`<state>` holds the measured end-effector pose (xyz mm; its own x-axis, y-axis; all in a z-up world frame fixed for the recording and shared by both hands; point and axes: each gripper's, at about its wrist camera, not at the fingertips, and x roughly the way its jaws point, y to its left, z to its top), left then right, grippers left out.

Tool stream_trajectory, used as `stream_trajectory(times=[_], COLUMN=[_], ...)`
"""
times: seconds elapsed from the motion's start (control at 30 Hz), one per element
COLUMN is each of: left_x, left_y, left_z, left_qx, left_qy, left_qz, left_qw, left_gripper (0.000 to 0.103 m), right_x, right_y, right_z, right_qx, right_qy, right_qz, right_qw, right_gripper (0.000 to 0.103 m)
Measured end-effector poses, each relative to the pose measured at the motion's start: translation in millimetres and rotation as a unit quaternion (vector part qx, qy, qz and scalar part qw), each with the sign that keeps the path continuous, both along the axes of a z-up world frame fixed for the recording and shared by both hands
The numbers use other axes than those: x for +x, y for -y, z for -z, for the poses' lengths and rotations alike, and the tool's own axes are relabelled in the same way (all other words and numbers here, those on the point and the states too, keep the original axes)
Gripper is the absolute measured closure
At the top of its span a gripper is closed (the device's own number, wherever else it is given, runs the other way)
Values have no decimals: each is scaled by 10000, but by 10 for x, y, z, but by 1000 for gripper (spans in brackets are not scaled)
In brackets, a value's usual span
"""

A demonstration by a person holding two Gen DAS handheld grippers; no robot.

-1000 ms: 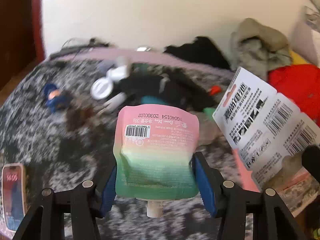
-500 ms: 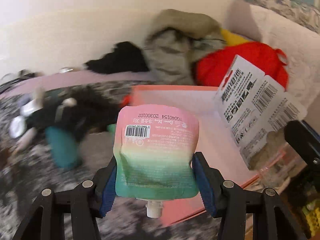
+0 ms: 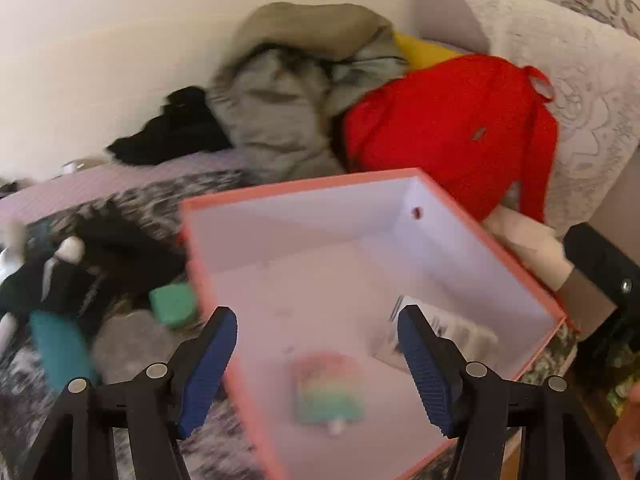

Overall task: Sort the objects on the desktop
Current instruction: 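Carry pouch and battery card into the pink box and open both tools, then grasp the blue figurine with left tool while right tool grasps the teal case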

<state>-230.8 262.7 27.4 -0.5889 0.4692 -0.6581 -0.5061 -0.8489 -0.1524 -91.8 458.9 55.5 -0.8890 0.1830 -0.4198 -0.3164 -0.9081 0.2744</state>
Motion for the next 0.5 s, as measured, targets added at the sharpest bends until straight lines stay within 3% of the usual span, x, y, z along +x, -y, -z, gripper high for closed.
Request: stream_trajectory(times=[0.3,0.5], left_x=[125,210], left_y=[1037,1826], left_z=[170,278], left_qx=[-174,-189], left_qy=[118,250], left_qz=[-985,-1716], left_qw=[9949,9847], left_gripper=[32,32], right_x=[-107,-262], right_y=[782,1604], right_z=[-60,-20], right_qx=[249,527], right_qy=[53,172], right_qz=[-568,-1257], right_qw=[9981,9905], right_gripper=[8,8])
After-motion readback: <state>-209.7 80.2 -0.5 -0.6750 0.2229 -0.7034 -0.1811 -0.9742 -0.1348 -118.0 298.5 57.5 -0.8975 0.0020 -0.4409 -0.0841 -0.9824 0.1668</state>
